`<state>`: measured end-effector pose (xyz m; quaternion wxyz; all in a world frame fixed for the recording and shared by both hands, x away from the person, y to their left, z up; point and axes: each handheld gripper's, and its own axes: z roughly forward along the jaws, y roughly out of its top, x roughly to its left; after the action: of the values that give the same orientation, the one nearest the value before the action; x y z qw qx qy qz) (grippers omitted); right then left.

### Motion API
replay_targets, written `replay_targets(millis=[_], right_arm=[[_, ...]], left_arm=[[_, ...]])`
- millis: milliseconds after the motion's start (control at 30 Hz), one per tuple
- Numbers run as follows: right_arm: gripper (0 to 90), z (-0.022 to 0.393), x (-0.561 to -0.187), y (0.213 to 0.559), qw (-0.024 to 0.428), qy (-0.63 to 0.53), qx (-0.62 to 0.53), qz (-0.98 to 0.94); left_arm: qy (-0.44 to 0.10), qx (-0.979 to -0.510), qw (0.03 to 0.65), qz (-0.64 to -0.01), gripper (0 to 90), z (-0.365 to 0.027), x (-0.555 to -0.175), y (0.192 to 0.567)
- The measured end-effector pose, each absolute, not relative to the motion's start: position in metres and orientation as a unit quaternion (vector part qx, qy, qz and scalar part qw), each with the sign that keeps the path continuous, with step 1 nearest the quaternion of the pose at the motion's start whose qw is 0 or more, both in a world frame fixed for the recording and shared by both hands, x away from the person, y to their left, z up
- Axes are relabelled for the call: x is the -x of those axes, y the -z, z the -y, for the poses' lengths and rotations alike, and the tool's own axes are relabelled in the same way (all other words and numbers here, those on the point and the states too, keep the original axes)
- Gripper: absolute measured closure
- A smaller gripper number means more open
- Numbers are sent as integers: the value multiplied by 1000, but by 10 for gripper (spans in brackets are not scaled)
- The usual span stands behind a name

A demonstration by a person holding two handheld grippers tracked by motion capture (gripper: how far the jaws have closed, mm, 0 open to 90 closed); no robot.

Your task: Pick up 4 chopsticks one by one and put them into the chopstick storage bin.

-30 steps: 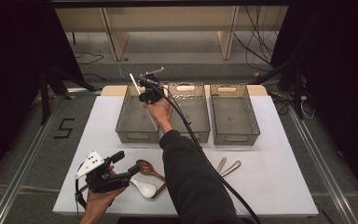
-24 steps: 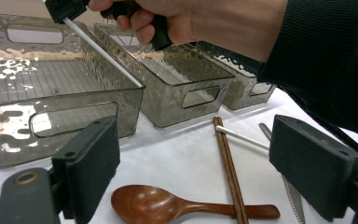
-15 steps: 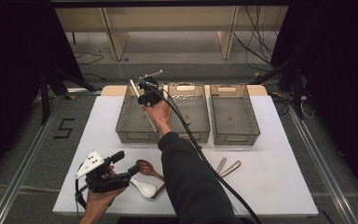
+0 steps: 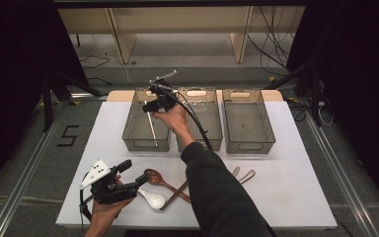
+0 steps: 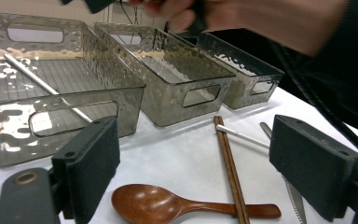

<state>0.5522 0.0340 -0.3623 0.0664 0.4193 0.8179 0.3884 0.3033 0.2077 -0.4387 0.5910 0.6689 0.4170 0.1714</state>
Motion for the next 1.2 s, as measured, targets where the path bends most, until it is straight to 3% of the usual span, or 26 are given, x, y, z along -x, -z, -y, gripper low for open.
replay_targets(millis=[500, 1200], right_arm=[[306, 33, -489, 326, 74, -420, -371, -825], [275, 109, -434, 333, 77, -417, -377, -823]], left_arm=[[-173, -670, 588, -420, 156, -208, -303, 439], [-177, -673, 583, -419, 156, -207, -302, 439]])
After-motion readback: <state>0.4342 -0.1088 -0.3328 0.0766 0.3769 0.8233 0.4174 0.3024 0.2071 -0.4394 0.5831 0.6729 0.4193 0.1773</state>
